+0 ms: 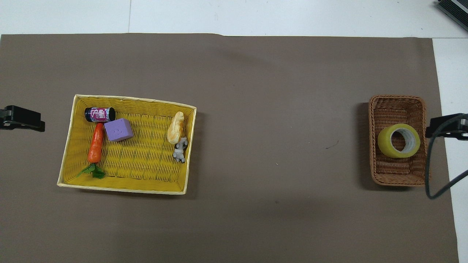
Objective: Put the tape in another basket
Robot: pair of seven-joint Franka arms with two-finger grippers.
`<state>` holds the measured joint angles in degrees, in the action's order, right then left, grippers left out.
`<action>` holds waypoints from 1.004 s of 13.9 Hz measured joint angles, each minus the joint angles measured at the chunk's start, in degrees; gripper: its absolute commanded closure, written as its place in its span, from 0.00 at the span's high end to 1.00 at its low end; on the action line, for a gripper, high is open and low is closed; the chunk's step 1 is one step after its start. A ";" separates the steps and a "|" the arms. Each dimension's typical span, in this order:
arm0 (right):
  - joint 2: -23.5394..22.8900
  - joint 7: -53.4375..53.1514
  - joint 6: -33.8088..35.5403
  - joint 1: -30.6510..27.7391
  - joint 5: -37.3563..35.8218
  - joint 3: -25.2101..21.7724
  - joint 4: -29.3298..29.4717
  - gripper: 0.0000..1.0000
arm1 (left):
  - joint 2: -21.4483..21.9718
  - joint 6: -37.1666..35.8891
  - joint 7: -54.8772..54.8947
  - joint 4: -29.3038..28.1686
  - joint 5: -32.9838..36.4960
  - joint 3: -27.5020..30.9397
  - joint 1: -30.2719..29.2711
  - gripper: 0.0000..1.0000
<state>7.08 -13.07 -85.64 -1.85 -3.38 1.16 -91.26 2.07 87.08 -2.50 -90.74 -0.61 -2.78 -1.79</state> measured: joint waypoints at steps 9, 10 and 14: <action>0.27 1.70 0.31 -0.01 2.30 -0.02 -0.97 1.00 | 0.00 -0.02 0.00 0.00 -0.01 0.00 0.00 1.00; 0.43 2.33 0.36 -0.01 2.36 -0.03 -1.22 1.00 | 0.00 -0.03 0.00 0.00 -0.02 0.00 0.00 1.00; 0.95 5.41 0.75 0.02 2.44 0.00 -1.76 1.00 | 0.00 -0.03 0.00 0.00 -0.04 0.00 0.00 1.00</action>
<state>8.03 -7.66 -84.89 -1.83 -0.93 1.16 -93.02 2.07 87.05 -2.50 -90.74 -0.64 -2.78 -1.79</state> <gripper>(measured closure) 0.000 0.000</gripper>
